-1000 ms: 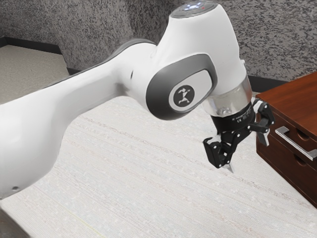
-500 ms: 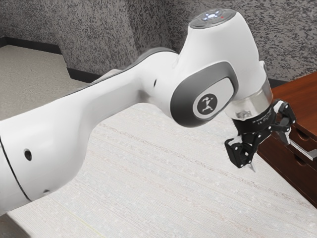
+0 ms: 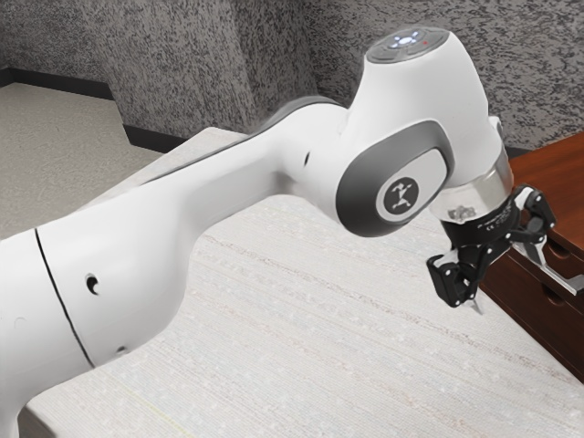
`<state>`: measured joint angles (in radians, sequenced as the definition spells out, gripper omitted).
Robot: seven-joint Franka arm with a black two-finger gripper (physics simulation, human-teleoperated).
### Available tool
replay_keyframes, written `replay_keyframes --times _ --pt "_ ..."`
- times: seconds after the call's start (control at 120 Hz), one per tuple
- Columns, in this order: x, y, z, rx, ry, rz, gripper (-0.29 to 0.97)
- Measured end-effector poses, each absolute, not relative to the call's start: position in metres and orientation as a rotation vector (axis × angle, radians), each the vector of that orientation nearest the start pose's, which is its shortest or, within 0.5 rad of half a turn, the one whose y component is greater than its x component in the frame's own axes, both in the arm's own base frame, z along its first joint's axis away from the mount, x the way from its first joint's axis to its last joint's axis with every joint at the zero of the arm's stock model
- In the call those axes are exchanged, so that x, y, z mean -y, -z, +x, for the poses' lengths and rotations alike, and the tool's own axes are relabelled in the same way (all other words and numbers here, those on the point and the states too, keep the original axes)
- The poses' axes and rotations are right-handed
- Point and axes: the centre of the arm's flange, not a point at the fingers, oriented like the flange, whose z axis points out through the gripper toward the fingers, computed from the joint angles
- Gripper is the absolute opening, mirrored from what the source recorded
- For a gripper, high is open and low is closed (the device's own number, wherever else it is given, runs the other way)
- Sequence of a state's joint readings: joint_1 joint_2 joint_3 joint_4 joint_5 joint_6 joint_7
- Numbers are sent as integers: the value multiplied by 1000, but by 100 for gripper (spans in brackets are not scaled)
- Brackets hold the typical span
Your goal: Pull the drawer handle with one arm to open the drawer
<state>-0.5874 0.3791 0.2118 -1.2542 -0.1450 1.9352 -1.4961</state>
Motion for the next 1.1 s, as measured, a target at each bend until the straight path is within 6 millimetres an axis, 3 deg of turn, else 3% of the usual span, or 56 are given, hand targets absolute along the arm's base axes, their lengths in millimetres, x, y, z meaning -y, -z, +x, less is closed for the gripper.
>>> replay_keyframes --times 0.367,0.775,1.1 --pt "296 -573 649 1804 245 -2922 68" --pt "287 -572 663 1815 281 -2947 68" --pt "288 -568 665 1800 288 -2965 68"
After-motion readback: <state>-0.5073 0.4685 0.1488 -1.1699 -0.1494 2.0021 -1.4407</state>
